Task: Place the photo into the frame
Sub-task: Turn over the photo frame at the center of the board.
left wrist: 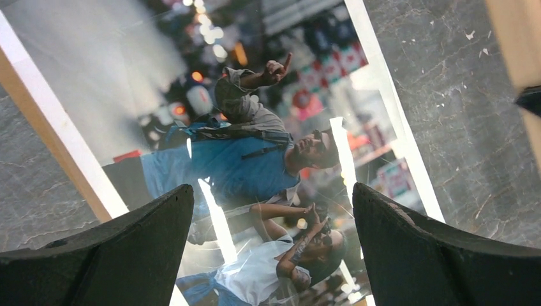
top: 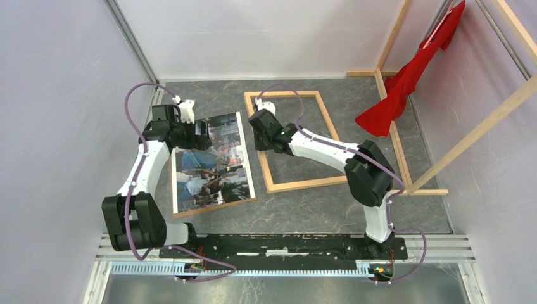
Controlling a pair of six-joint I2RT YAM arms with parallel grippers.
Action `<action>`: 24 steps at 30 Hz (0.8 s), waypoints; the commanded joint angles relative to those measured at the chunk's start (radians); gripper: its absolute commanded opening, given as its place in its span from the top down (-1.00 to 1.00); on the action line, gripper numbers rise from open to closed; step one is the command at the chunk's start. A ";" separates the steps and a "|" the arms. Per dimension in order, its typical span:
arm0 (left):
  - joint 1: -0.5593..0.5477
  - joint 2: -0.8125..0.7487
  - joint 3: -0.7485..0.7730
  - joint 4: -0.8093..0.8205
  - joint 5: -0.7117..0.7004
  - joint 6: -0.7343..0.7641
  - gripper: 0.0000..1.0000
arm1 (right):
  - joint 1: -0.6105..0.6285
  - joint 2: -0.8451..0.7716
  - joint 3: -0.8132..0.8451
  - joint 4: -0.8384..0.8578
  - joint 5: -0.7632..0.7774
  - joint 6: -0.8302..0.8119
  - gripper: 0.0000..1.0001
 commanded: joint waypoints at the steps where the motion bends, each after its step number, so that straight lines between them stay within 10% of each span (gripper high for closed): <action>1: -0.021 -0.022 -0.015 0.030 0.043 0.027 -1.00 | -0.009 -0.149 0.093 0.058 -0.078 0.146 0.97; 24: -0.139 -0.031 0.175 0.067 0.073 -0.126 -1.00 | -0.034 -0.345 0.046 0.364 -0.389 0.639 1.00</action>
